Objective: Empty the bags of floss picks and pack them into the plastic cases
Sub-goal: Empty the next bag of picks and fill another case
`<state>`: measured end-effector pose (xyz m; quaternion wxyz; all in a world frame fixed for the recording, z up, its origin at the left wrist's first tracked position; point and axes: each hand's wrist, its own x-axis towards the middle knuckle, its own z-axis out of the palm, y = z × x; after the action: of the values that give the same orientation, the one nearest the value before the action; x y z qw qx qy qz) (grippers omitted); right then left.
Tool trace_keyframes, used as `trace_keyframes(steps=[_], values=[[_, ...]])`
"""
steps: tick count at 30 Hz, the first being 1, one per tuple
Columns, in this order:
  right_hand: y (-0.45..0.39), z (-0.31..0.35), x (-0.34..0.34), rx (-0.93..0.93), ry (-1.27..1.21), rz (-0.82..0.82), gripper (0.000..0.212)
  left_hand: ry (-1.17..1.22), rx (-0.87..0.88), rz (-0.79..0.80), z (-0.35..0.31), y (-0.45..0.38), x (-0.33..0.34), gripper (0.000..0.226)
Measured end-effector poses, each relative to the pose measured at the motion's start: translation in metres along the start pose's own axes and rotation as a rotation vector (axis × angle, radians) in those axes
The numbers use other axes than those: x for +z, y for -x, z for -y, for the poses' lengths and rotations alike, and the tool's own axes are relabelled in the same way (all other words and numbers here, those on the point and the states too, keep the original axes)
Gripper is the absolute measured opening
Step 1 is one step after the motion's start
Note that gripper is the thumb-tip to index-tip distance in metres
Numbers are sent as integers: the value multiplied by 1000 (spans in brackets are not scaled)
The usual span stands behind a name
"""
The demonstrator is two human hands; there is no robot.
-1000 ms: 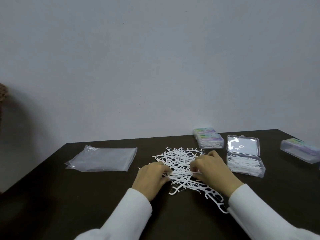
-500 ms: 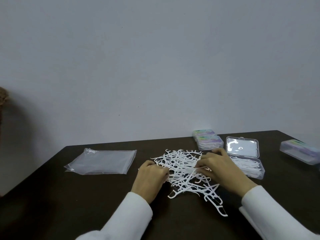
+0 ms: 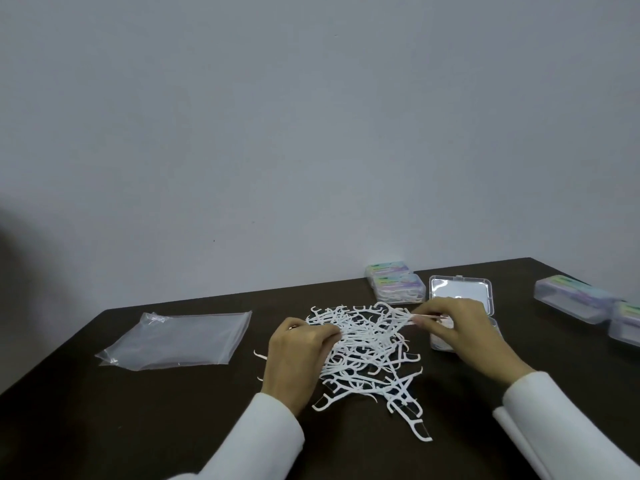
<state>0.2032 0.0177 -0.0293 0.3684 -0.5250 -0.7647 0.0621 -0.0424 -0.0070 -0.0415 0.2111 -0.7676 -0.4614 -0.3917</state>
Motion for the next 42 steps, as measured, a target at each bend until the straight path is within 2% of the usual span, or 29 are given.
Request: trace_keyframes(steps=[2, 4, 9, 14, 19, 26, 29, 34, 42], values=[[1, -9, -6, 31, -5, -35, 6, 70, -53, -3, -5, -4, 7, 17], [2, -21, -14, 82, 18, -74, 5, 123, -98, -3, -12, -9, 13, 15], [5, -53, -29, 303, 73, -104, 24, 234, -173, -18, -30, -22, 27, 13], [11, -73, -38, 416, 135, -19, 20, 332, -211, 21, -47, -34, 42, 9], [10, -69, -39, 390, 221, 67, 23, 392, -247, 67, -60, -43, 55, 16], [11, -59, -38, 290, 243, 115, 29, 421, -189, 47, -75, -55, 72, 13], [11, -64, -39, 290, 200, 67, 30, 363, -96, 12, -85, -60, 78, 12], [14, -70, -47, 337, 62, -57, 17, 252, 61, -26, -99, -66, 95, 4], [17, -74, -50, 421, -58, -6, 9, 166, 92, 134, -108, -65, 110, 9]])
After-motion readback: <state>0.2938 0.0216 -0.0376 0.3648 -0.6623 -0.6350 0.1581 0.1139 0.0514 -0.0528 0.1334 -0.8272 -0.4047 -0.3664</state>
